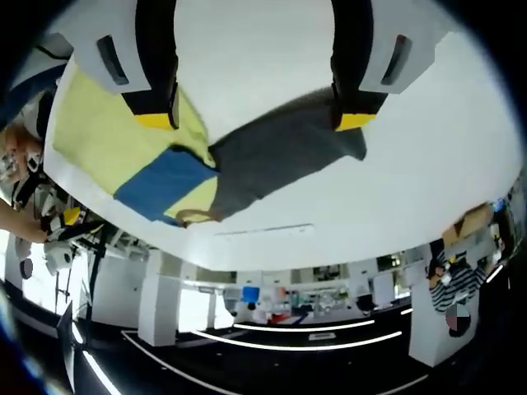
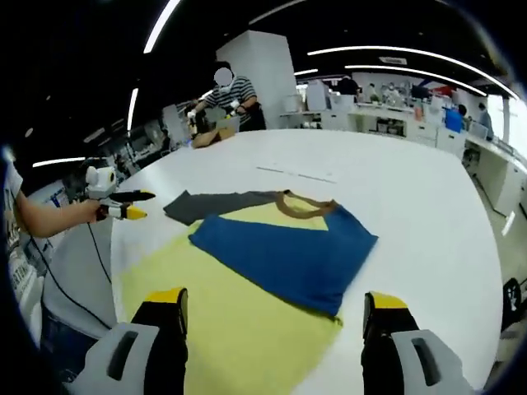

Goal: Fold the garment on the visible template until the final outline fits inside the template.

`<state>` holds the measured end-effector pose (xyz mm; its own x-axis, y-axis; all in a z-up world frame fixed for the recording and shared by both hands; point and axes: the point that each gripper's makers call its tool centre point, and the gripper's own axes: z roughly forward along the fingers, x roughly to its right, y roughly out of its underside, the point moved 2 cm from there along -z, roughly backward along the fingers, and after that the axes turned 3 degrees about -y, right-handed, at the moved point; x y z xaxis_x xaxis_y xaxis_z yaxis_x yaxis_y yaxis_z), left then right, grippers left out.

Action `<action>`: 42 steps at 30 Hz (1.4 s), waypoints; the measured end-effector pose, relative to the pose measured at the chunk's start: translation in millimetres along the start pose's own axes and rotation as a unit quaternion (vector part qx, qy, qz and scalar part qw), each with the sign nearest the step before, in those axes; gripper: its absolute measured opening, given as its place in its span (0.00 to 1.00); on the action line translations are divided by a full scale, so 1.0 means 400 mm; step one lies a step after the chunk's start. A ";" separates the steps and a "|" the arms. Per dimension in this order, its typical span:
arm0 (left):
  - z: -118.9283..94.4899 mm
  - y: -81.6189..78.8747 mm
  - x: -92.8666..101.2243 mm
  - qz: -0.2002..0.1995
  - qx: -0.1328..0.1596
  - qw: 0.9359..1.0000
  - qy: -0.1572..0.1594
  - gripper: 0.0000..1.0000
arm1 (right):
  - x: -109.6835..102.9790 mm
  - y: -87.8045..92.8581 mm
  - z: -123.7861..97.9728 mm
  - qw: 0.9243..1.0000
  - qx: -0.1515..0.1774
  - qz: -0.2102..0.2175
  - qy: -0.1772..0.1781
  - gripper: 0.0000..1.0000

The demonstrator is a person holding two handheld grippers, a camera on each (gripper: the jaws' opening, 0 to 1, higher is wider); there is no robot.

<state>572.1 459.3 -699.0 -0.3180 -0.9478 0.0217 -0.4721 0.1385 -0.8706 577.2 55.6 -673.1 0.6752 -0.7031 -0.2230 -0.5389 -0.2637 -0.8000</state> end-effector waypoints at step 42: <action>0.063 0.123 -0.216 -0.162 -0.027 0.978 -0.130 0.21 | -0.146 0.005 -0.121 0.998 0.061 -0.018 -0.005 0.99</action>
<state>597.1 540.8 -756.0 0.0717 -0.9844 0.1608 -0.5585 -0.1732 -0.8112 512.3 64.4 -634.5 0.6983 -0.6879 -0.1979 -0.4495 -0.2064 -0.8691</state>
